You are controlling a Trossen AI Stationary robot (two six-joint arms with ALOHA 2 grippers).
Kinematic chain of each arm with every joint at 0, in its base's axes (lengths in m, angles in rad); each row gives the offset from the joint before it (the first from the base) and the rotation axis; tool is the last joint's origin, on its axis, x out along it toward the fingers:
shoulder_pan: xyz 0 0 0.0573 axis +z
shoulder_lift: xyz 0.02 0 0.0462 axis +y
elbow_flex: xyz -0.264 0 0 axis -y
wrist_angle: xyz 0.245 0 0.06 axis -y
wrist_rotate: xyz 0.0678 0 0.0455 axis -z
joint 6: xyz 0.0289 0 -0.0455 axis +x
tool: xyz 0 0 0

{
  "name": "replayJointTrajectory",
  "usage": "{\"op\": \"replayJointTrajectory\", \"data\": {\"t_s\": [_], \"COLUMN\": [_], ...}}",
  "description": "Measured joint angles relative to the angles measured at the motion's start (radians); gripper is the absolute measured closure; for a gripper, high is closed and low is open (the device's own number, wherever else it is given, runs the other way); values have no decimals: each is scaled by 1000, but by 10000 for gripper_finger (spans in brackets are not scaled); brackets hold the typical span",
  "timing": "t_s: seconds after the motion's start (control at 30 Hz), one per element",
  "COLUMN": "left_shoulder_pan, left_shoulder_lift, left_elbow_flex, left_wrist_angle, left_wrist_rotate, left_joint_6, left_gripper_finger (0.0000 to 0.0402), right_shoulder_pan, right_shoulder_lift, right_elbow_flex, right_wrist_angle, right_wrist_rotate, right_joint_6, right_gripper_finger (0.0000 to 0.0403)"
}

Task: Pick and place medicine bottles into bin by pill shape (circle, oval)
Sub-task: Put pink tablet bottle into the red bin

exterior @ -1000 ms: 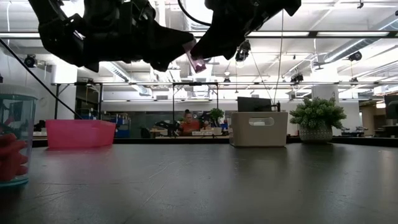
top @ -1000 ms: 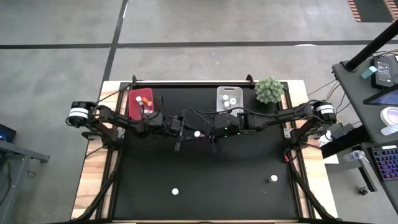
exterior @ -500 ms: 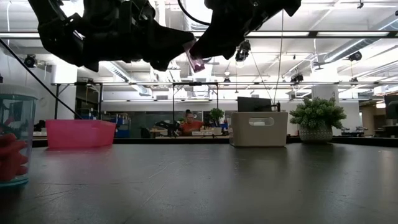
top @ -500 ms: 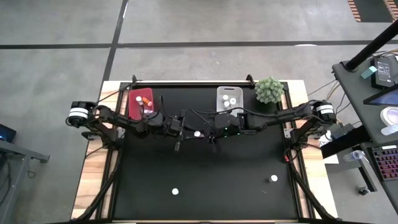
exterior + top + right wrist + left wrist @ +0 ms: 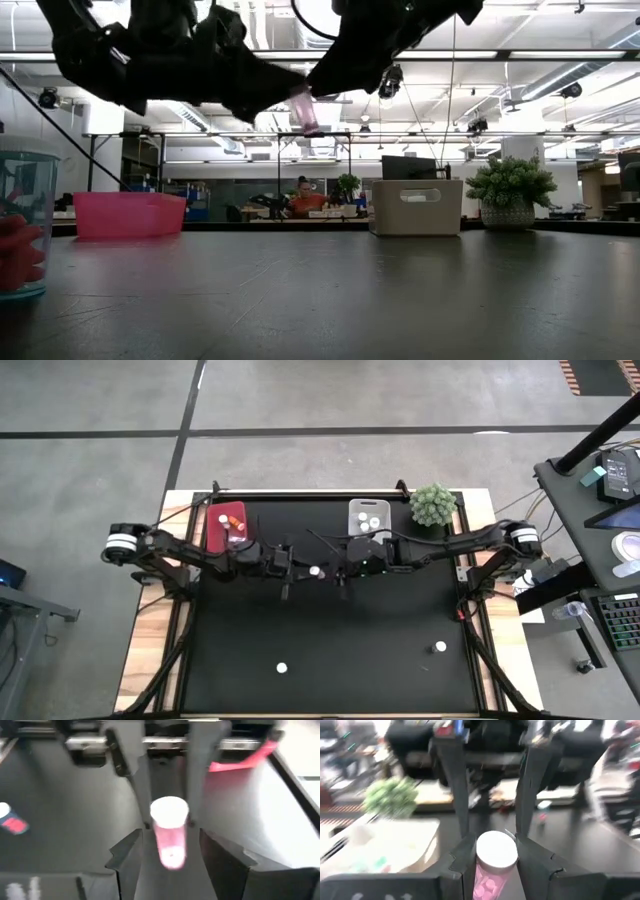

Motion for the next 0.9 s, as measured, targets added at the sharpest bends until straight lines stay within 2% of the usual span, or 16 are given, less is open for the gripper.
{"op": "replayJointTrajectory", "data": {"t_s": [0.17,0.37,0.53,0.67,0.73,0.9], "left_shoulder_pan": [2,4,14,35,51,109], "left_shoulder_lift": [-146,-363,-530,-616,-637,-652], "left_elbow_flex": [-1,-1,-1,-10,-30,-114], "left_wrist_angle": [-354,-735,-992,-1159,-1197,-1195], "left_wrist_rotate": [-259,-565,-852,-1095,-1157,-1168], "left_joint_6": [1,-61,-190,-386,-479,-608], "left_gripper_finger": [304,304,304,304,304,304], "right_shoulder_pan": [-40,-95,-116,-114,-114,-114], "right_shoulder_lift": [-21,-29,-28,-28,-28,-27], "right_elbow_flex": [2,2,2,2,2,-4], "right_wrist_angle": [-40,-40,-38,-33,-29,-8], "right_wrist_rotate": [73,76,77,76,76,76], "right_joint_6": [16,7,10,10,10,11], "right_gripper_finger": [212,218,220,220,220,220]}}
